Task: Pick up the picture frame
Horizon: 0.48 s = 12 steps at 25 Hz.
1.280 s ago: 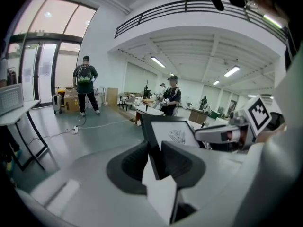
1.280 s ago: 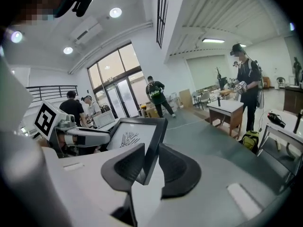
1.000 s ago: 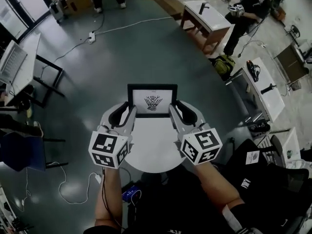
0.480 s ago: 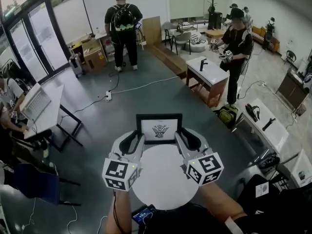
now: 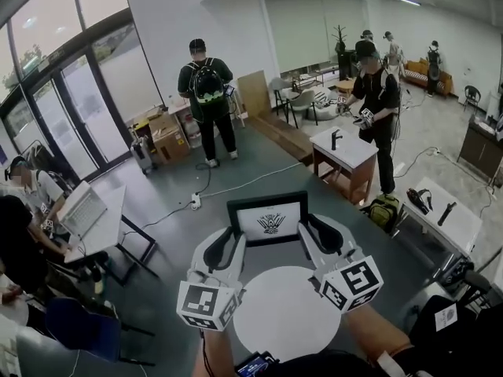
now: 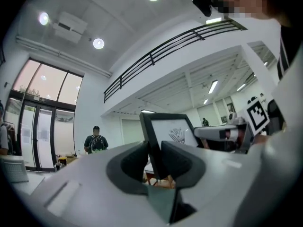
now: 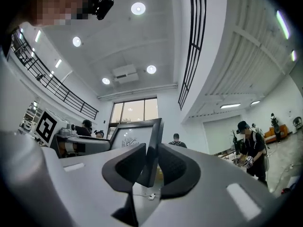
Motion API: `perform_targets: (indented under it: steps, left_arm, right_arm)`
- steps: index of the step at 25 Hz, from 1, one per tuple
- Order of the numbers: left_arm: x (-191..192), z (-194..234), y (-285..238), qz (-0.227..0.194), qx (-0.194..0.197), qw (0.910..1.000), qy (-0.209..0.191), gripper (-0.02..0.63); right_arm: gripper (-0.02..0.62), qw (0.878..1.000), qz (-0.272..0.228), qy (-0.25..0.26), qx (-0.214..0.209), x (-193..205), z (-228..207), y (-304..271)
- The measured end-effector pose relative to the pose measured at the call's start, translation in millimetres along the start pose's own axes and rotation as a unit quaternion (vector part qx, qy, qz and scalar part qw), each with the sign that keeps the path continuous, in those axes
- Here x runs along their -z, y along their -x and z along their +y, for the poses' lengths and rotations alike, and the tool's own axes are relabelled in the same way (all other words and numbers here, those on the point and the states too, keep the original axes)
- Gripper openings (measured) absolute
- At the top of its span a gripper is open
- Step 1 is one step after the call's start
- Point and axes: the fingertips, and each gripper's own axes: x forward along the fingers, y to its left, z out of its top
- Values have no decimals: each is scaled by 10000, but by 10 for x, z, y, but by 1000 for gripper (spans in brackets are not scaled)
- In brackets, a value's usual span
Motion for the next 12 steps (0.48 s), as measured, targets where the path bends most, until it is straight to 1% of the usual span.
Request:
perform_targets:
  steps: [3,6,10,12]
  left_arm:
    - [-307,-94,21,-260,-10,9994,-225,87]
    - [-574,-241,49,-474,13,9982,-361,87]
    - [-739,-524,-54,-669,-8,9962,-551,86]
    - [-780,-585,-65,-717,-28,9955,-617,87]
  right_arm:
    - [74,9996,-266,47,-30,-266,-38,77]
    - [74,9984,-550,51,-66,-486,-99,207]
    - [74,9961,-876,43,-107,-638,-342,399]
    - [74,9951,-978,45,-128,-682,-386,442]
